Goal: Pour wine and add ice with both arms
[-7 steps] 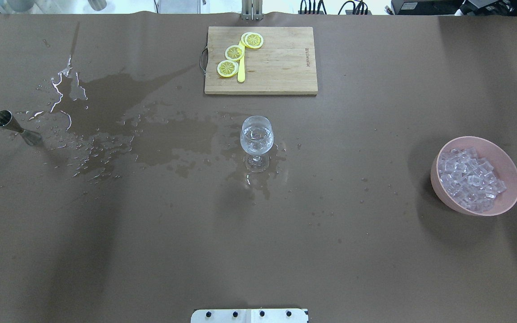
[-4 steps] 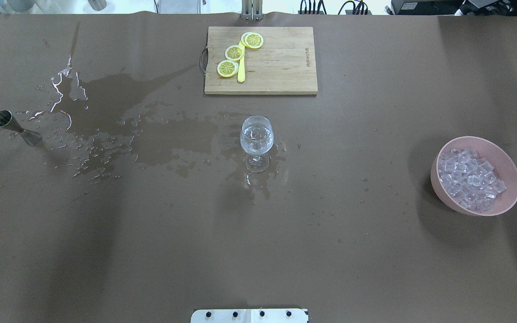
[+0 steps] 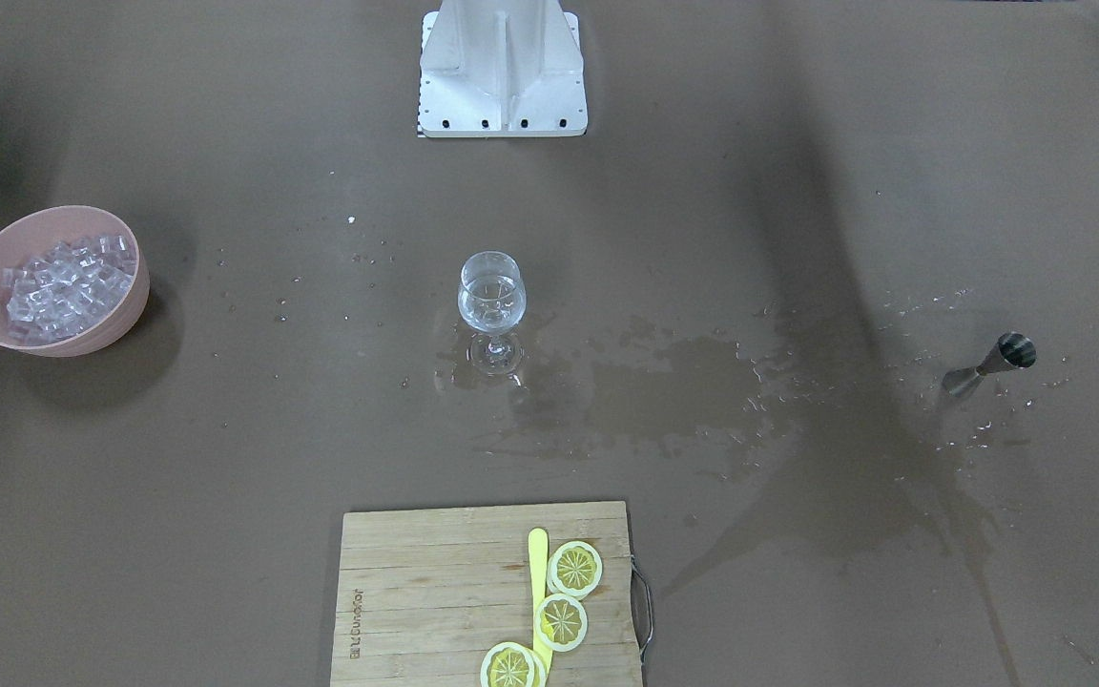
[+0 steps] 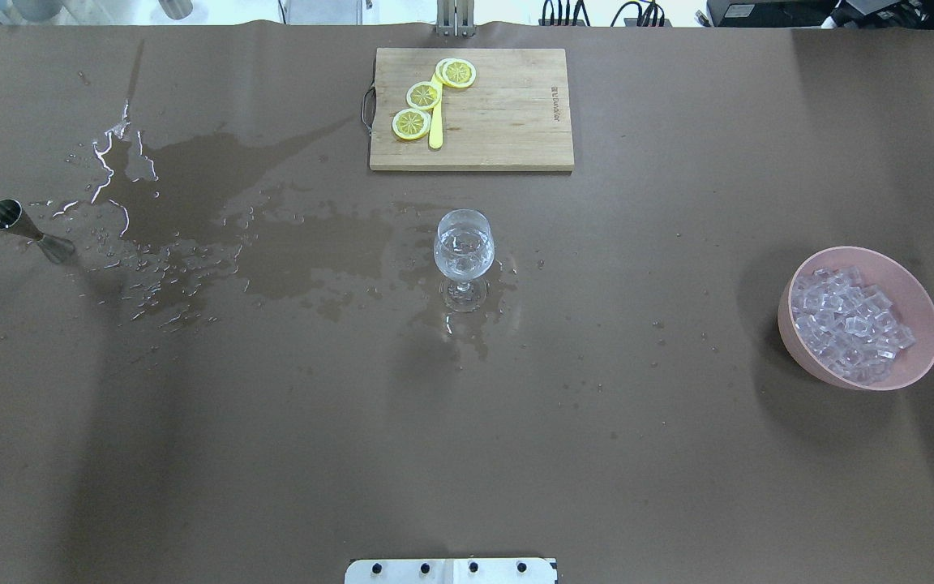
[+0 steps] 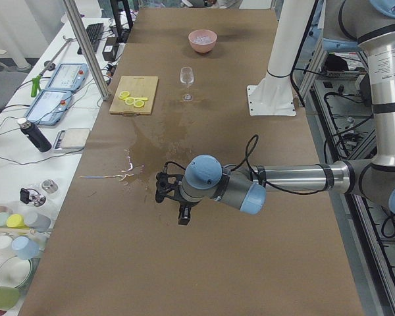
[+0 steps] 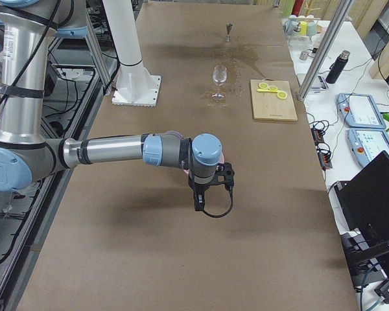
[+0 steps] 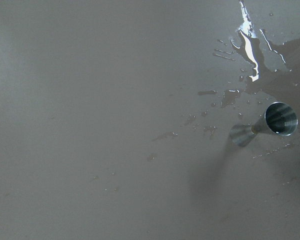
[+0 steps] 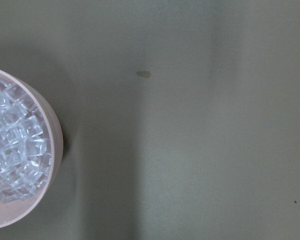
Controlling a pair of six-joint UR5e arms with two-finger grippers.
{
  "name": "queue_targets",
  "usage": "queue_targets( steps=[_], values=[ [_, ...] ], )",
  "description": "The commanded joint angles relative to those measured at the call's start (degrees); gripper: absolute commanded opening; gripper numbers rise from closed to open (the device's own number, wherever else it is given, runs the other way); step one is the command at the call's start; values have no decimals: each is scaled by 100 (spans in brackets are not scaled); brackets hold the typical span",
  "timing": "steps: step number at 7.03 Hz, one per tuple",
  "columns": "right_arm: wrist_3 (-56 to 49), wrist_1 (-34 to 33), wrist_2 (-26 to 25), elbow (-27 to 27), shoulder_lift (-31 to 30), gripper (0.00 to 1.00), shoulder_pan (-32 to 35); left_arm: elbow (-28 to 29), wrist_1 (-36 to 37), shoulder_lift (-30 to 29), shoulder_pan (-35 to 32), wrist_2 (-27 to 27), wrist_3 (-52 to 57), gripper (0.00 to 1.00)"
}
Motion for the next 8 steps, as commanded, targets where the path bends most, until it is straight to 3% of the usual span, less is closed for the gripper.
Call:
queue_targets(
  steps=[1, 2, 3, 4, 6, 8],
  values=[
    [32, -39, 252, 365, -54, 100, 0, -1, -25, -14, 20, -545, -31, 98],
    [23, -5, 428, 374, -97, 100, 0, -18, -425, -75, 186, -583, -57, 97],
    [23, -4, 421, 322, -107, 100, 0, -1, -1082, -76, 257, -540, -797, 97],
    [23, -4, 395, 235, -63, 100, -17, 69, -1915, -23, 562, -157, -1318, 98],
    [23, 83, 429, 84, -19, 100, -17, 69, -2746, 39, 1439, 976, -2424, 98],
    [6, 694, 421, 41, -36, 100, -17, 140, -3441, 188, 1707, 1262, -3372, 98]
  ],
)
